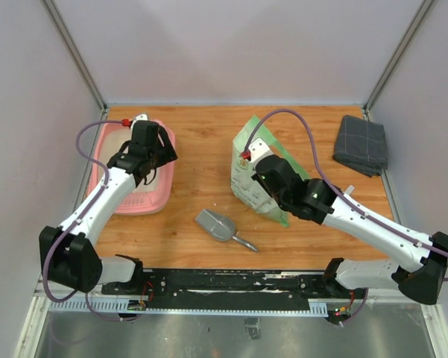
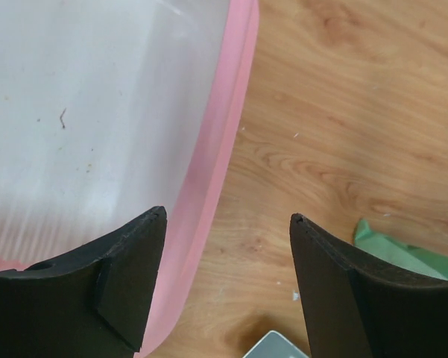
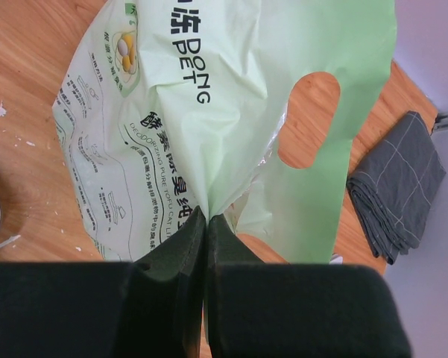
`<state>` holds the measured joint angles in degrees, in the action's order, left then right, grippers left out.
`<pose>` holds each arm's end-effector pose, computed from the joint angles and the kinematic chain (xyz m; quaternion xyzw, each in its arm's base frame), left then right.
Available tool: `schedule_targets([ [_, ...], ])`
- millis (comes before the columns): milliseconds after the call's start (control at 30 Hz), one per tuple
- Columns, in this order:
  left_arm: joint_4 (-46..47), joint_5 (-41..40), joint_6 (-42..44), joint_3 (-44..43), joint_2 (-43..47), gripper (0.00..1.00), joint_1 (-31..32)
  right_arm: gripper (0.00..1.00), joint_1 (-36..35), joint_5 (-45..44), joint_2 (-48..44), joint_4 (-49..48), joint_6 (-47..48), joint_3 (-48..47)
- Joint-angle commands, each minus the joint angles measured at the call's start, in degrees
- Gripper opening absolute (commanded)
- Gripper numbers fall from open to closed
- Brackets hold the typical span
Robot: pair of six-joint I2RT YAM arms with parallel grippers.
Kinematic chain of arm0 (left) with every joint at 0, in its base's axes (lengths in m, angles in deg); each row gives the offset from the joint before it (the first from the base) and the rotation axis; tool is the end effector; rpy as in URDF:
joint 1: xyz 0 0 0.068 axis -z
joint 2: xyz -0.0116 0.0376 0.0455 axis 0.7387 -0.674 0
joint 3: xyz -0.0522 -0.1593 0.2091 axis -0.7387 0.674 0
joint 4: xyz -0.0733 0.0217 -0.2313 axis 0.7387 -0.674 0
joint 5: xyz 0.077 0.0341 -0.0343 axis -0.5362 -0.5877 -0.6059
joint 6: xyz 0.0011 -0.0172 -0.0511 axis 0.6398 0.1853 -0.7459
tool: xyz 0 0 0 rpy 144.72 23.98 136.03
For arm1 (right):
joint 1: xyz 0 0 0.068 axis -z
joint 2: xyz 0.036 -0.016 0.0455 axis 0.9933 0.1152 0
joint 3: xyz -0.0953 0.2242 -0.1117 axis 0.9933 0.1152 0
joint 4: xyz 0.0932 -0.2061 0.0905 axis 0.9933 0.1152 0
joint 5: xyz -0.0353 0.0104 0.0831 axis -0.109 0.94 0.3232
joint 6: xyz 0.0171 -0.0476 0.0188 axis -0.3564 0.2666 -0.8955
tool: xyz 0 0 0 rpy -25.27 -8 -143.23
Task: Fill the litter box with clean litter
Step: Move the litter box to the center of the board.
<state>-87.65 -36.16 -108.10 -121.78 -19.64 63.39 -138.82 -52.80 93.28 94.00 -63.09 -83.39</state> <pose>0.2572 -0.0626 0.3109 -0.1789 0.8750 -0.0587 0.4460 0.1507 0.1837 0.3493 -0.2787 0.8042 -0.0215 0.5245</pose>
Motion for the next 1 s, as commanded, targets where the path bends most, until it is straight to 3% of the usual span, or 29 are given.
schedule_targets([
  [0, -0.2, 0.1, 1.9, 2.8, -2.8, 0.73, -0.4, 0.01, 1.0, -2.0, -4.5, -5.9, -0.7, -1.6],
  [133, 3.5, 3.3, 1.7, 5.5, -4.4, 0.70, -0.3, 0.01, 1.1, 0.3, -5.8, -6.2, -1.3, -0.4],
  [367, 8.3, 12.7, 0.2, 7.3, -7.0, 0.56, 1.6, 0.01, 1.2, 2.1, -6.8, -5.0, -3.0, -0.3],
  [500, 11.0, 13.9, -3.4, 7.7, -5.6, 0.56, 5.4, 0.01, 1.2, 3.1, -6.2, -8.2, -2.2, 0.0],
  [733, 13.8, 13.9, -8.3, 10.0, -1.0, 0.57, 6.1, 0.01, 1.2, 4.0, -0.7, -17.7, 2.6, -2.4],
  [867, 12.4, 11.0, -8.7, 8.4, 3.9, 0.58, 6.2, 0.01, 1.1, 1.0, 4.1, -21.5, 4.5, -5.9],
  [967, 15.6, 13.1, -10.1, 8.7, 9.0, 0.58, 6.2, 0.01, 1.2, -1.7, 7.2, -24.2, 6.2, -8.3],
])
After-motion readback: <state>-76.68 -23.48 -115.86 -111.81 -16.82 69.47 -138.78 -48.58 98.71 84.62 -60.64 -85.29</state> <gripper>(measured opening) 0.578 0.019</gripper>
